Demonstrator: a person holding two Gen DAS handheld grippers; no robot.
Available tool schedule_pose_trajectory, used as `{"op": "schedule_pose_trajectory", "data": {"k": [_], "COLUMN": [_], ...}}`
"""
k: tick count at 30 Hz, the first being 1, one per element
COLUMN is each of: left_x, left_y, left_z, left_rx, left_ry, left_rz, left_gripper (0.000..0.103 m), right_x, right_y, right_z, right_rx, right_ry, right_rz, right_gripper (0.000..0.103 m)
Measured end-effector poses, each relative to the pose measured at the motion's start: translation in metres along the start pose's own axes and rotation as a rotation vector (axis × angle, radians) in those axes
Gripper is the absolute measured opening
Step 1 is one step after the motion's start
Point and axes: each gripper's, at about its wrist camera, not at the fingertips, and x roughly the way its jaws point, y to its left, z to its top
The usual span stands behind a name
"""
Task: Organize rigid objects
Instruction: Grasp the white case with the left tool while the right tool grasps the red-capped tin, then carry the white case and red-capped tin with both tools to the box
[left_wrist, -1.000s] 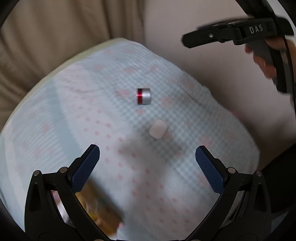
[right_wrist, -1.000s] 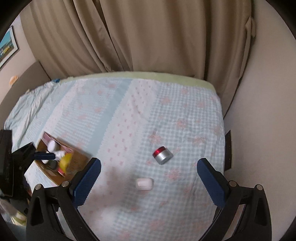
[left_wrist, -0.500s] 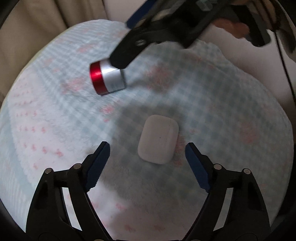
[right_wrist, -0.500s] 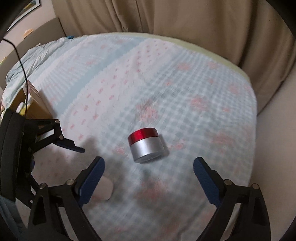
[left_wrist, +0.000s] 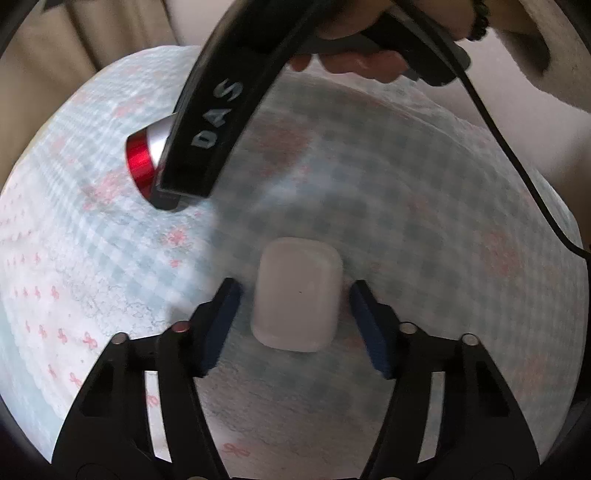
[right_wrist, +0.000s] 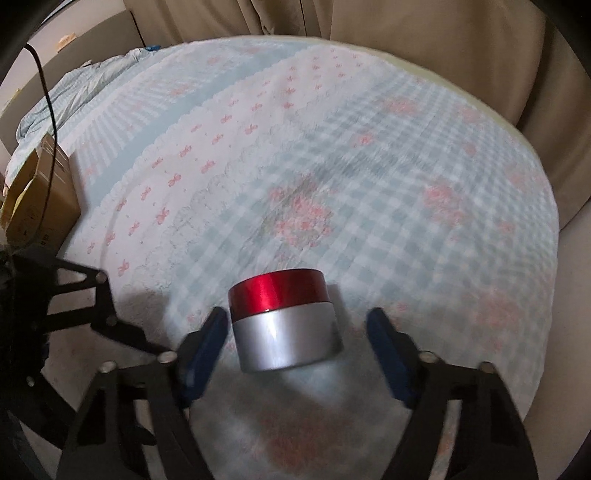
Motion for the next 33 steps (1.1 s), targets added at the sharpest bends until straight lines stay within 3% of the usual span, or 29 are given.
{"op": "schedule_pose_trajectory", "data": {"k": [1, 2, 4, 11, 20, 26, 33], "left_x": [0.000, 0.000, 0.000, -0.008, -0.056, -0.131, -0.250], "left_y": [-0.001, -0.002, -0.001, 0.005, 0.017, 0.010, 0.012], "left_z": [0.001, 0.002, 0.004, 0.011, 0.019, 0.018, 0.002], "left_rx": [0.011, 0.017, 0.021, -0.013, -0.099, -0.167, -0.343], "left_ry": [0.004, 0.007, 0.011, 0.012, -0.036, -0.095, -0.185], "left_rz": [-0.003, -0.003, -0.002, 0.002, 0.026, 0.068, 0.132], "left_gripper": [0.050, 0.047, 0.042, 0.042, 0.042, 0.042, 0.042], "right_x": [0.002, 0.003, 0.003, 0.000, -0.038, -0.101, -0.194], "right_y": [0.001, 0.002, 0.007, 0.007, 0.012, 0.026, 0.075], "right_z": [0.000, 0.001, 0.002, 0.002, 0.007, 0.023, 0.057], "right_rx": [-0.002, -0.003, -0.019, 0.014, 0.092, 0.146, 0.140], "right_ry": [0.006, 0.009, 0.011, 0.010, -0.028, -0.098, -0.168], "right_rz": [0.013, 0.024, 0.001, -0.013, -0.024, -0.030, -0.060], "right_gripper": [0.054, 0.053, 0.053, 0.053, 0.052, 0.052, 0.052]}}
